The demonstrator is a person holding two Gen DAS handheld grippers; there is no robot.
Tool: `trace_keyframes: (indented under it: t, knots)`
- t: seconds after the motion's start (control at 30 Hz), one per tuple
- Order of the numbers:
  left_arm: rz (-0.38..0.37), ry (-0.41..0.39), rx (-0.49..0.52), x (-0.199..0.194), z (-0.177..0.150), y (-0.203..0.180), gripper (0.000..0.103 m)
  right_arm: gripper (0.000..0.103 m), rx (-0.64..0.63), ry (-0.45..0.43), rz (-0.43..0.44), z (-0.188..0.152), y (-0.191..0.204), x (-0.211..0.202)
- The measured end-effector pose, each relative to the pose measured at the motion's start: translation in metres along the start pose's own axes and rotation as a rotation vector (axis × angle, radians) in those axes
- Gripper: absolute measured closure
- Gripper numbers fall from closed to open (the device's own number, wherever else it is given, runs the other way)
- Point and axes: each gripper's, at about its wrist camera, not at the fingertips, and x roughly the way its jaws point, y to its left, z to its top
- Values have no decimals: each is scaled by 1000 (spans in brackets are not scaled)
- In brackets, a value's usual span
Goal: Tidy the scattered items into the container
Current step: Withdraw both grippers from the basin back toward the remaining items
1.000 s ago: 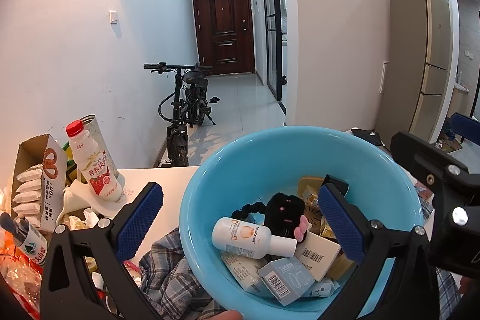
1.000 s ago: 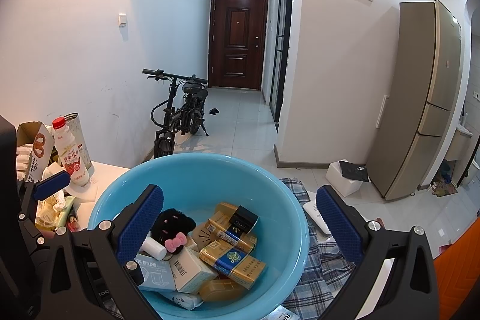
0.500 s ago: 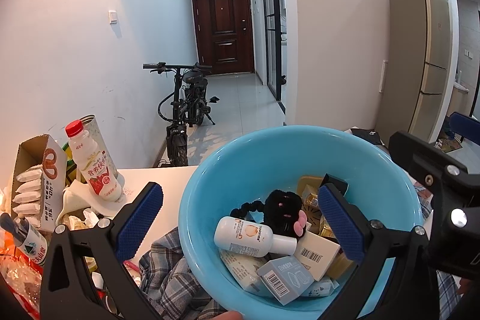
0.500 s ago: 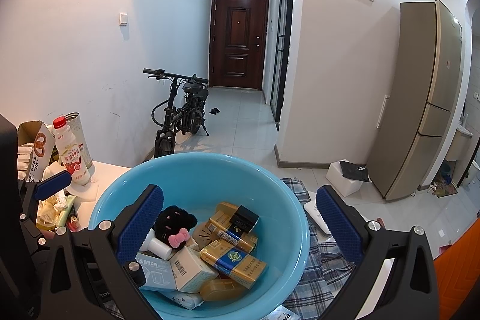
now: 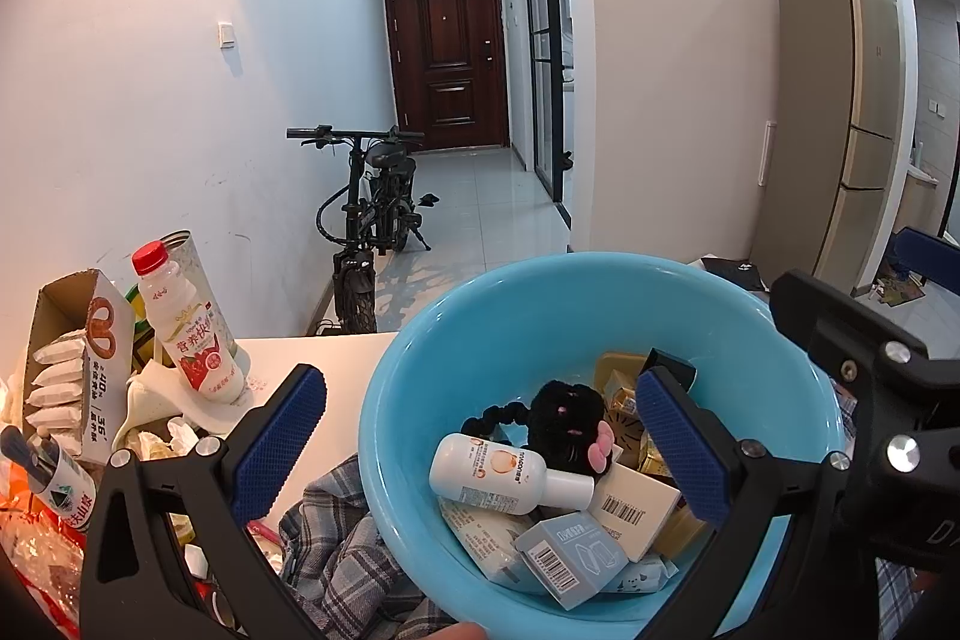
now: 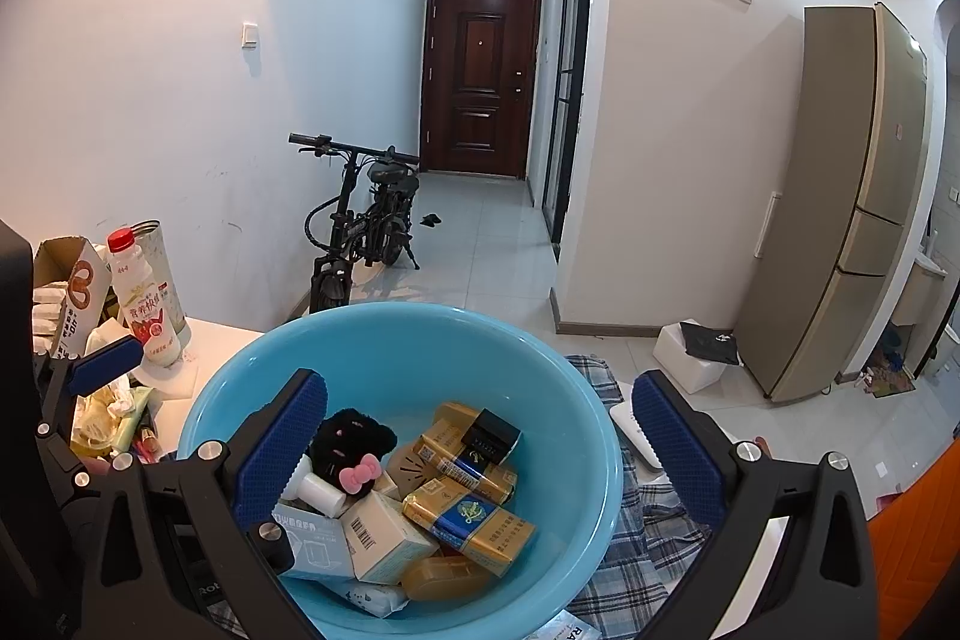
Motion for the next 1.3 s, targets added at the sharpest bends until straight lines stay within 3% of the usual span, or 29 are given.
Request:
trace_keyframes:
  t: [0.43,0.63,0.93,1.3]
  knots:
    - [-11,-13,-12,-7,5,5,0,0,-16,4,-9,3,-1,-5]
    - [-27,-54,-48,-23,12,16,0,0,10,-39,-31,-3,-14,-44]
    - [-28,-115,-67,-61,11,15,0,0,9,35,-30,-76,-39,-97]
    - [-13,-58,-10,-99,-45,10,0,0,43,233,30,-164,-35,-72]
